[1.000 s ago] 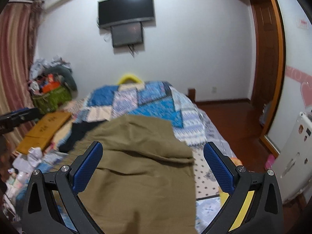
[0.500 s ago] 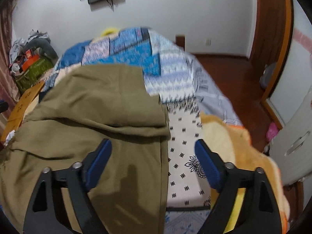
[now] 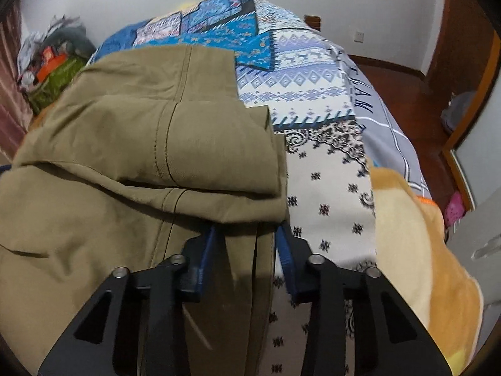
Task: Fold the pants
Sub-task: 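Grasp the khaki pants leg hem with the right gripper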
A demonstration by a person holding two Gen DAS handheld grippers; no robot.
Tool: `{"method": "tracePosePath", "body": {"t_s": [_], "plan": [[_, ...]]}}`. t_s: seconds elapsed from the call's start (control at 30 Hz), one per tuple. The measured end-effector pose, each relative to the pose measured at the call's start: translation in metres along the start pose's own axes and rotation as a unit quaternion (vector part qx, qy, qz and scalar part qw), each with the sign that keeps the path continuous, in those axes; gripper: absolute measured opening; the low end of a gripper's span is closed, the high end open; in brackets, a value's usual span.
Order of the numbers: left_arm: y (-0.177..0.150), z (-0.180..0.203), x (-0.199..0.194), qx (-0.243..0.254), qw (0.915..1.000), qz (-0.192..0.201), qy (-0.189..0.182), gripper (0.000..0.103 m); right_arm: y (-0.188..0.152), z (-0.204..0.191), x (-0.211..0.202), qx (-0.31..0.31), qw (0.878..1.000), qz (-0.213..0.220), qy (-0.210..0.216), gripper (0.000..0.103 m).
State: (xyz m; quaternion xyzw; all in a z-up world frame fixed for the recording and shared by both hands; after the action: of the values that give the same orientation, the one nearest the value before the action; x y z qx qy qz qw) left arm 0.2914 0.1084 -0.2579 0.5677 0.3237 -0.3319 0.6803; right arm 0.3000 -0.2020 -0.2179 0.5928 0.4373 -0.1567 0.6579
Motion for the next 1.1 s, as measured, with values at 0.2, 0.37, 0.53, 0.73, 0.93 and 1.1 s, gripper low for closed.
{"method": "tracePosePath", "body": {"t_s": [0.2,0.37,0.53,0.73,0.93,1.1], "plan": [[0.000,-0.003,0.003,-0.016,0.9995,-0.013,-0.024,0.074,-0.004,-0.002,0.007,-0.019,1.000,-0.012,0.003,0.011],[0.000,0.004,-0.003,0.041,0.9990,0.001,0.016,0.071,-0.005,-0.003,0.002,-0.018,1.000,-0.025,0.004,0.009],[0.001,0.004,-0.004,0.065,0.9974,0.009,0.030,0.071,-0.017,-0.005,-0.014,-0.013,0.999,-0.031,0.002,0.005],[0.000,-0.001,-0.003,0.062,0.9976,0.015,0.026,0.071,-0.037,0.002,-0.030,0.022,0.999,-0.038,0.006,0.002],[0.002,-0.006,-0.009,0.051,0.9985,0.013,0.013,0.070,-0.032,0.007,-0.054,0.047,0.999,-0.016,0.015,0.004],[0.007,-0.002,-0.016,0.060,0.9979,0.018,0.019,0.070,0.004,0.015,-0.071,0.071,0.997,0.040,0.010,0.025]]}}
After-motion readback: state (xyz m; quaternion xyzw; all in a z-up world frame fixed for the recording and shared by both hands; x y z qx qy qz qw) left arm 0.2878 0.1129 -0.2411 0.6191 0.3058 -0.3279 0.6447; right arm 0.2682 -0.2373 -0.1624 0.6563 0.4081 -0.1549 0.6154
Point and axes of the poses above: each gripper's, at about its wrist camera, not at the fingertips, and x roughly the way its jaws point, z to its right, y to its top, the point moved 3 cm from there along x, roughly the way its jaws point, and after that the axes turned 9 degrees about z, right-handed, at the moved point
